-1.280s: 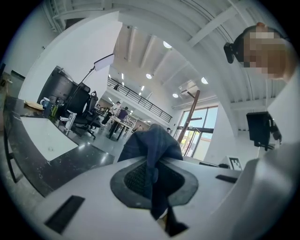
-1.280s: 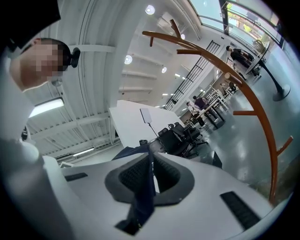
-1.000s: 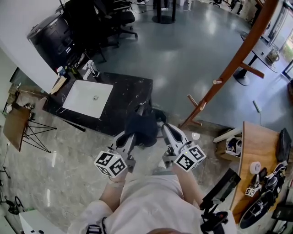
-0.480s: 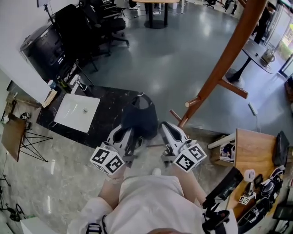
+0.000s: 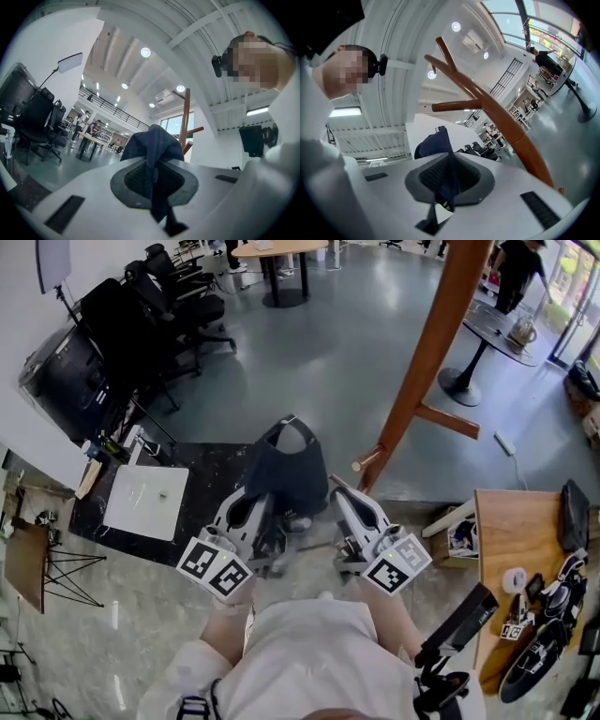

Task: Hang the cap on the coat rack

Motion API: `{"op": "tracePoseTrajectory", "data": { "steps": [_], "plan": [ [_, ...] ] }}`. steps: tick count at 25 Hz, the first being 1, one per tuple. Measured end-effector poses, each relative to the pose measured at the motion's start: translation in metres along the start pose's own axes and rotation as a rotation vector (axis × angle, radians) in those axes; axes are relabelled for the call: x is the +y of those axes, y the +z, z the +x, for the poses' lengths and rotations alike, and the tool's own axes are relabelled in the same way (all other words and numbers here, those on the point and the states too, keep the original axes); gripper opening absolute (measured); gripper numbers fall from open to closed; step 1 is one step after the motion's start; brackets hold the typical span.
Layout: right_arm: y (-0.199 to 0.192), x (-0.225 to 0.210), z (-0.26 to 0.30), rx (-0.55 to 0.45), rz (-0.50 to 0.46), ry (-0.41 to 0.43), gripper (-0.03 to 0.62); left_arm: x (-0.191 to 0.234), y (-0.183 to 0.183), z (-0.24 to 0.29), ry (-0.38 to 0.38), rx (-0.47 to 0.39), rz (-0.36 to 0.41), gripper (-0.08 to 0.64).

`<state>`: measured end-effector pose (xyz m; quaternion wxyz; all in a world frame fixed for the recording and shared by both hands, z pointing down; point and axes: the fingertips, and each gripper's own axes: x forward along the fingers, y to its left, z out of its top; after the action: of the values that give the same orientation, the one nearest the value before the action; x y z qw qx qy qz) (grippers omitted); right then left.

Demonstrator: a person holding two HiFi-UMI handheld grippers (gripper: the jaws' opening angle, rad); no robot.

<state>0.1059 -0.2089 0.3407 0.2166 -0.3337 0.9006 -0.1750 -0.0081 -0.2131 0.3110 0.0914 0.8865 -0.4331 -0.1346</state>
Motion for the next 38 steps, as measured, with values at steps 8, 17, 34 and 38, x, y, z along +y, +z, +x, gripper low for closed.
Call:
{"op": "tracePoseTrajectory", "data": {
  "steps": [8,17,34,38],
  "plan": [
    [0.021,0.005,-0.020,-0.099,-0.051,-0.108,0.044,-0.016,0.030,0.005,-0.118,-0.023,0.044,0.021],
    [0.037,0.017,-0.057,-0.158,-0.109,-0.228,0.044,-0.046,0.042,0.018,-0.250,-0.033,0.053,0.021],
    [0.058,0.009,-0.116,-0.246,-0.157,-0.401,0.044,-0.095,0.020,0.058,-0.416,0.039,0.069,0.021],
    [0.051,0.003,-0.123,-0.247,-0.149,-0.435,0.044,-0.093,0.003,0.065,-0.424,0.080,0.065,0.021]
  ]
}}
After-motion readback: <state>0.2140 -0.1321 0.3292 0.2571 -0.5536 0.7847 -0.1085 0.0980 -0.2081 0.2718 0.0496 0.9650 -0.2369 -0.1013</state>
